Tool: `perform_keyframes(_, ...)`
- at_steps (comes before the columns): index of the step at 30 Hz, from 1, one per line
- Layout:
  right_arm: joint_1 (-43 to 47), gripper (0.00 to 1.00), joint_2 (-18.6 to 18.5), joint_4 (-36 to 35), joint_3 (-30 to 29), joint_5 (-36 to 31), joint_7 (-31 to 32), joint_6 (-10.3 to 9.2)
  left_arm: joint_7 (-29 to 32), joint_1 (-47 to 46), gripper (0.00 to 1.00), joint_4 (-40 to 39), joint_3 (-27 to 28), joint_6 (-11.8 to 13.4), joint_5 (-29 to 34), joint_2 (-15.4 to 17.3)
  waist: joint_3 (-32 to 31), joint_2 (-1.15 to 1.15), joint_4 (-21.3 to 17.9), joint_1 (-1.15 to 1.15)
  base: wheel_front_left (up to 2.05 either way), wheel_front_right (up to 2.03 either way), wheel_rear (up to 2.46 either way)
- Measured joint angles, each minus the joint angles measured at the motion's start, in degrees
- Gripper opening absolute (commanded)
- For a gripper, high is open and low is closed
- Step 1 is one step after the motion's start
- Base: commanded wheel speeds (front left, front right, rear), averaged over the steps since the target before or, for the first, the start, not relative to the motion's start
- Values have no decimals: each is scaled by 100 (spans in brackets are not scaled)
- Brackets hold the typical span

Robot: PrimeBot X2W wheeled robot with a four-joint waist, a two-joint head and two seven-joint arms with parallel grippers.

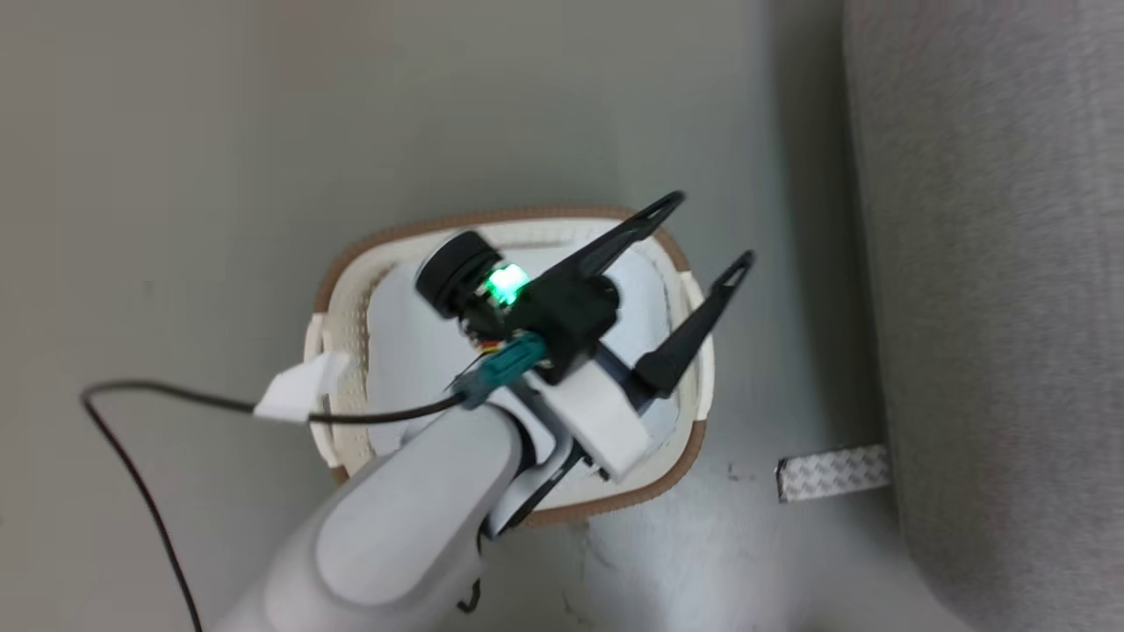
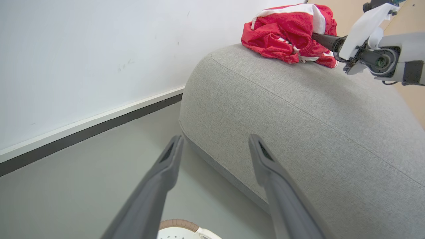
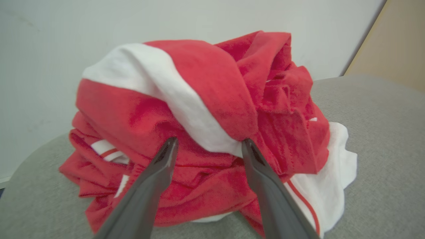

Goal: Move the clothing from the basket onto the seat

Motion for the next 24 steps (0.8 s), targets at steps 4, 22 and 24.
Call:
perform_keyframes(4,697,100,252,-702,151,-110,0,0,-216,320,100,177,167,153,-172,44,-477,0,-82,-1,0,0,0)
perform_keyframes(22,4287,100,1252,-3344,834,-159,31,0,-972,2728,100,1038,1383,1158,-942,361,-3244,0,214,-4,0,0,0)
perform_keyframes(24,4642,100,1446,-3460,965,-231,30,0,-979,3066,100,1009,1597,1288,-918,394,-3523,0,296,-4,0,0,0)
